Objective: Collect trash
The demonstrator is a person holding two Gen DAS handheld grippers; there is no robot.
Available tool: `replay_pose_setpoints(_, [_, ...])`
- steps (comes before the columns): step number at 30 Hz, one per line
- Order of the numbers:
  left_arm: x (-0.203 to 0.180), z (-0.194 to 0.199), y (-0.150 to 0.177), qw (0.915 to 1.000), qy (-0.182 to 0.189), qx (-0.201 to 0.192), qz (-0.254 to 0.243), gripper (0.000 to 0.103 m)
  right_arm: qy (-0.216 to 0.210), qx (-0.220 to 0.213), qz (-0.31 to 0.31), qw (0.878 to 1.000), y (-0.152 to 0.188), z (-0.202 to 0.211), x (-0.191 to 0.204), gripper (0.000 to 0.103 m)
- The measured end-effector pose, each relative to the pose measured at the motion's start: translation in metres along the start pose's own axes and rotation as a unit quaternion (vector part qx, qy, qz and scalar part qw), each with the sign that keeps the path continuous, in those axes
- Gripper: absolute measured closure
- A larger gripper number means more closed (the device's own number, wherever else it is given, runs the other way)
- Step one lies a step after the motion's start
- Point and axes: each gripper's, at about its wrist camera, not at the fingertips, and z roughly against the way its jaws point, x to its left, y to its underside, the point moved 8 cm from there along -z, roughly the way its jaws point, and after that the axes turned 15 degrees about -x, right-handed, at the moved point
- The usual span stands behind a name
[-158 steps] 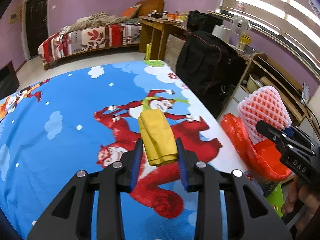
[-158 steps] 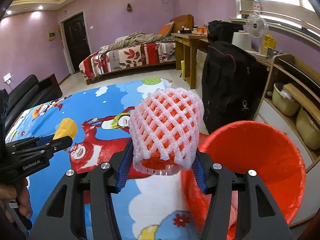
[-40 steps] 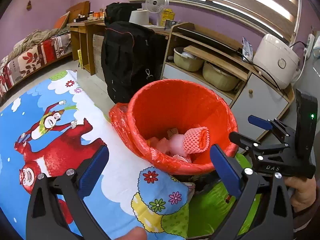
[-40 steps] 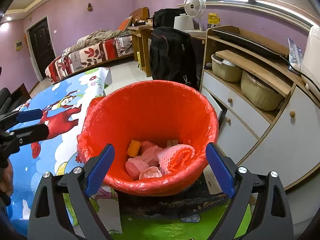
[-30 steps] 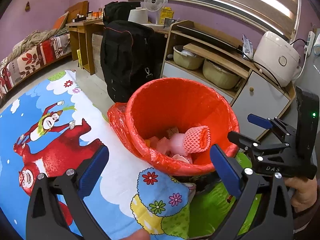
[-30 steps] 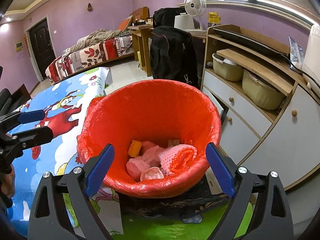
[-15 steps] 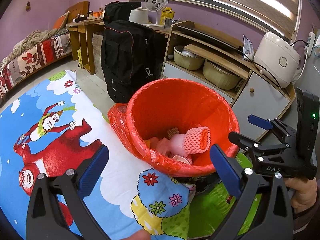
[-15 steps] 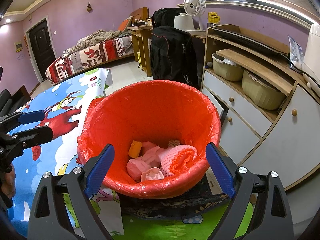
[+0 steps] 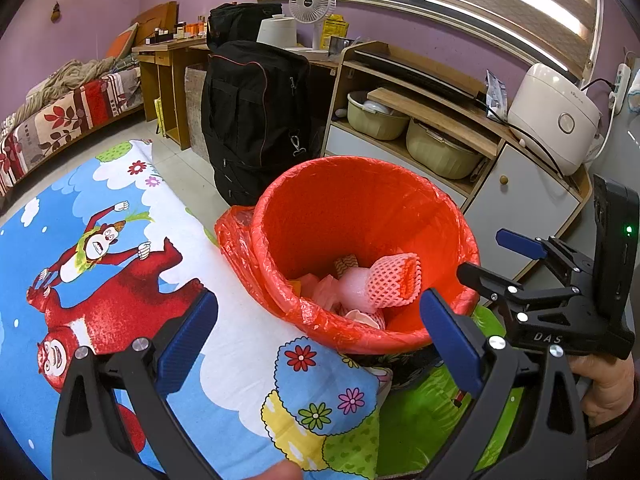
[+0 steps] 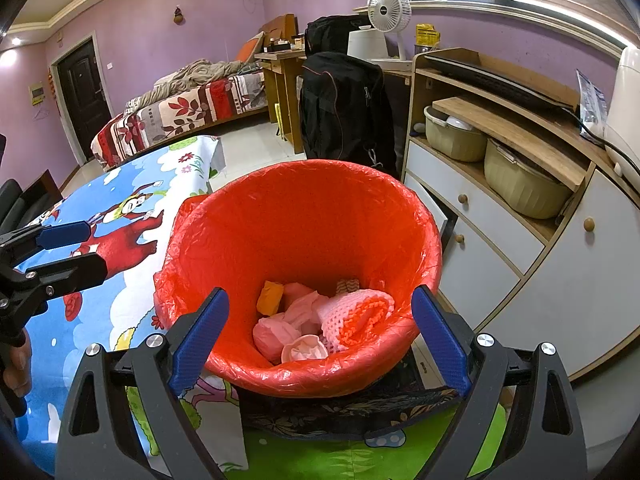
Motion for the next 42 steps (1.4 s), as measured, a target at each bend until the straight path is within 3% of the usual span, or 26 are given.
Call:
replay_pose_setpoints(35, [0.0003, -0.0046, 0.0039, 0.9999, 0.005, 0.006, 0.012, 0.005, 0.000, 0.000, -0.001, 1.000, 0.0003, -0.0006, -0.0004, 0.016])
replay_pose_setpoints(42, [-0.0042, -0.0026, 0.0021, 1.0000, -0.001, -0.001, -0.005, 0.005, -0.001, 0.000, 0.000, 1.000, 0.0001, -0.0002, -0.0005, 0.016])
